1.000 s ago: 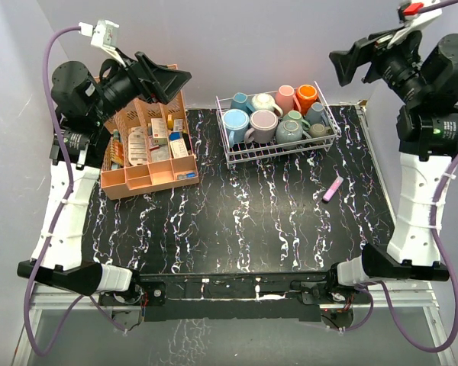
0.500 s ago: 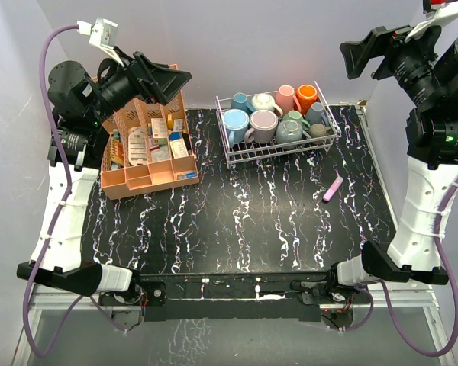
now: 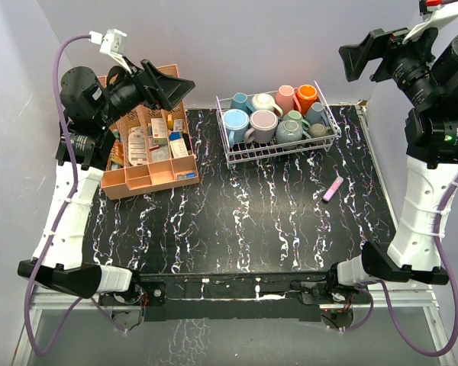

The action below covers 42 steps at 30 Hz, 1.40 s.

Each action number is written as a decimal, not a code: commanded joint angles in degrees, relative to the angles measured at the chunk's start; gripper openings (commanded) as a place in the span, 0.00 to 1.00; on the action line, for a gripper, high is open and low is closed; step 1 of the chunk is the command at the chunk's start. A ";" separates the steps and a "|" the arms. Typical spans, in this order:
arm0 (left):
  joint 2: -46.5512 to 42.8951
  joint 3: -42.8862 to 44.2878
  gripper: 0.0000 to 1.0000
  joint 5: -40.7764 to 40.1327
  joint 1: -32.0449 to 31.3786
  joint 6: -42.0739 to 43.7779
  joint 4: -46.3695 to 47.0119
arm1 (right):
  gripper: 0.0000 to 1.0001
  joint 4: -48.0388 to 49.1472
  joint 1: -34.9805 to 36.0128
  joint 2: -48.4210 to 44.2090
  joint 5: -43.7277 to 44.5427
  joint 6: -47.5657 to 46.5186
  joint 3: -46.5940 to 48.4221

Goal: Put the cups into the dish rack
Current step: Reset both arms

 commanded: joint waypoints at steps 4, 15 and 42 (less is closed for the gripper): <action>-1.94 -0.09 0.97 1.22 -0.11 -0.29 1.99 | 1.00 1.47 -0.23 -1.95 1.38 -0.52 -0.21; -1.50 -1.45 0.97 1.54 -0.09 0.16 2.40 | 1.00 1.56 -0.24 -1.95 1.03 -0.57 -0.64; -2.11 -2.32 0.97 1.70 0.01 1.22 2.20 | 1.00 1.63 -0.21 -2.31 0.41 -0.46 -1.79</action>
